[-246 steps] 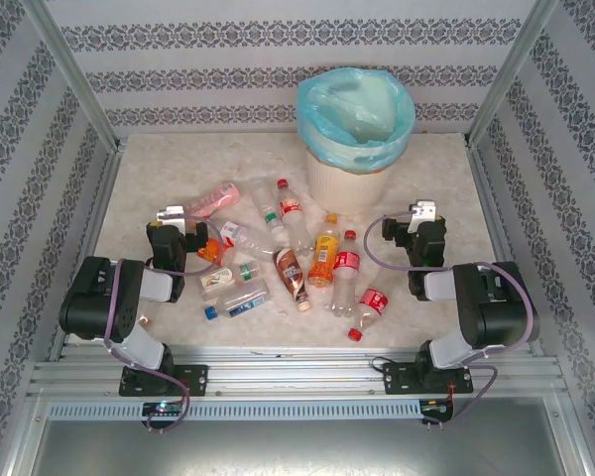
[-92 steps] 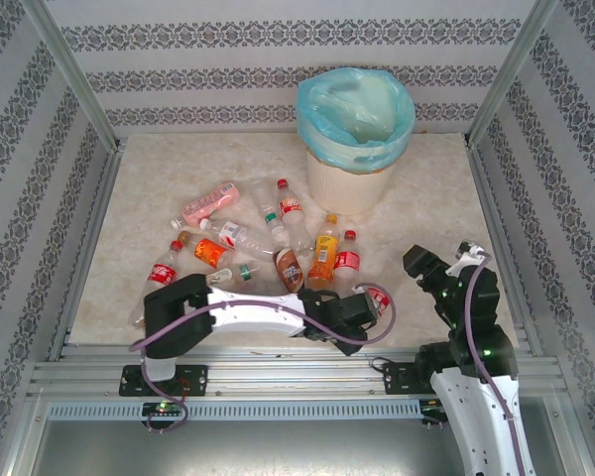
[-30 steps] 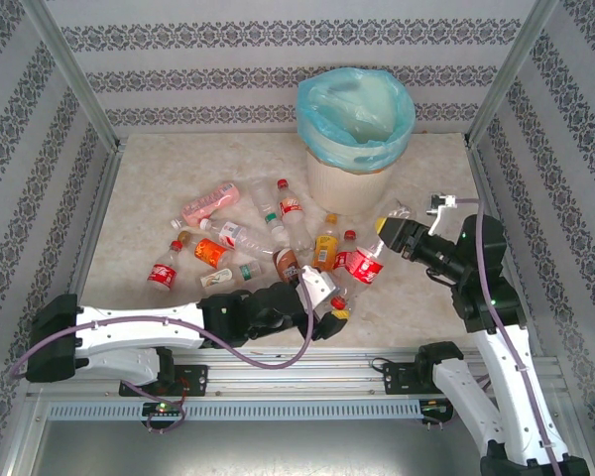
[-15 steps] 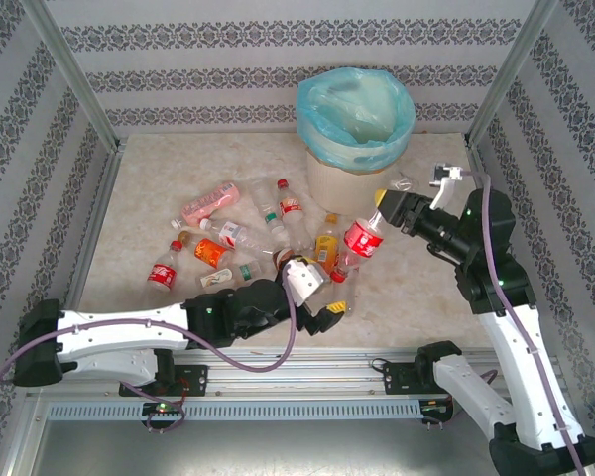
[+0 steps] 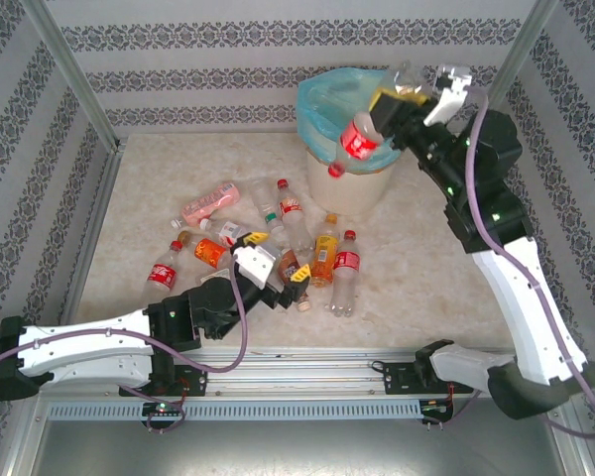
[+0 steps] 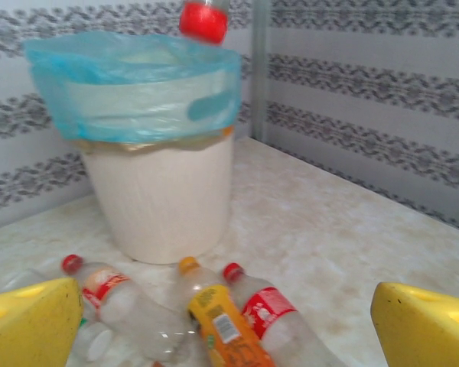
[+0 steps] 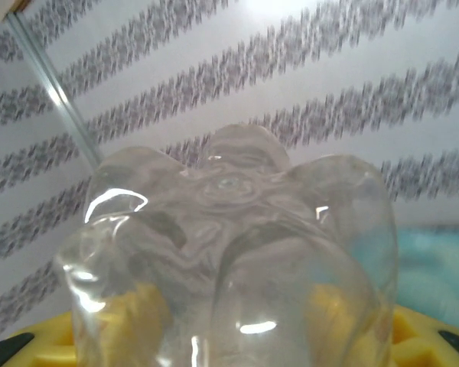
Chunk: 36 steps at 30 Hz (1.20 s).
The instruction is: Put the plastic bottles in the bin
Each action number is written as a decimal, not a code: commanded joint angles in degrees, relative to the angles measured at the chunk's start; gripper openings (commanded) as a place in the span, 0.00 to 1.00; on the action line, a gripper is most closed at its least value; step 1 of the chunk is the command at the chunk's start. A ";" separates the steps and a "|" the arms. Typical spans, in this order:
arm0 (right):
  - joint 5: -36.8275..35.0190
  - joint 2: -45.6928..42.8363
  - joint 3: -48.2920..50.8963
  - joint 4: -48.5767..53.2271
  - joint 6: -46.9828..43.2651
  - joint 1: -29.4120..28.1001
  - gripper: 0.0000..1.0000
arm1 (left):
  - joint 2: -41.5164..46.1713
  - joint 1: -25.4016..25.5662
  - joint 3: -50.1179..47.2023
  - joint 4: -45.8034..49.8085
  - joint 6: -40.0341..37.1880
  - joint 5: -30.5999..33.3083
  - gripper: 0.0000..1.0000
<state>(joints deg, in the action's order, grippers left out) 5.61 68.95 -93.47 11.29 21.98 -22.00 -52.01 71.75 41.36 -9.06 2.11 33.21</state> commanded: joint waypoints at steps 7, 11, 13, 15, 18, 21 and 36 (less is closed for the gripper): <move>-17.51 17.78 -14.11 -14.84 -20.31 -1.27 0.00 | -0.12 -2.71 -1.55 0.68 -0.62 2.33 0.97; -17.51 28.12 -20.60 -15.50 -26.12 0.36 0.00 | -0.15 -2.84 -1.40 1.92 0.25 1.88 0.97; -16.77 32.68 -23.70 -14.28 -26.62 1.49 0.00 | -0.11 -2.92 -1.41 2.67 0.93 1.76 0.97; -17.68 36.22 -25.64 -13.35 -27.20 2.34 0.00 | -0.04 -3.01 -1.58 3.38 1.72 1.88 0.97; -17.84 39.82 -25.56 -13.24 -25.84 4.35 0.00 | 0.31 -3.02 -2.24 3.96 3.00 1.97 0.97; -15.54 42.20 -24.37 -13.05 -21.11 7.12 0.00 | 0.59 -3.15 -2.92 4.22 3.86 2.08 0.97; -11.14 49.17 -22.67 -12.70 -17.42 10.92 0.30 | -1.24 -3.90 -4.39 2.28 2.72 2.40 0.97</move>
<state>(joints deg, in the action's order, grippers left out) -6.79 117.32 -116.44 0.03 3.29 -11.00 -53.06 68.66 37.82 -5.98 4.73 35.11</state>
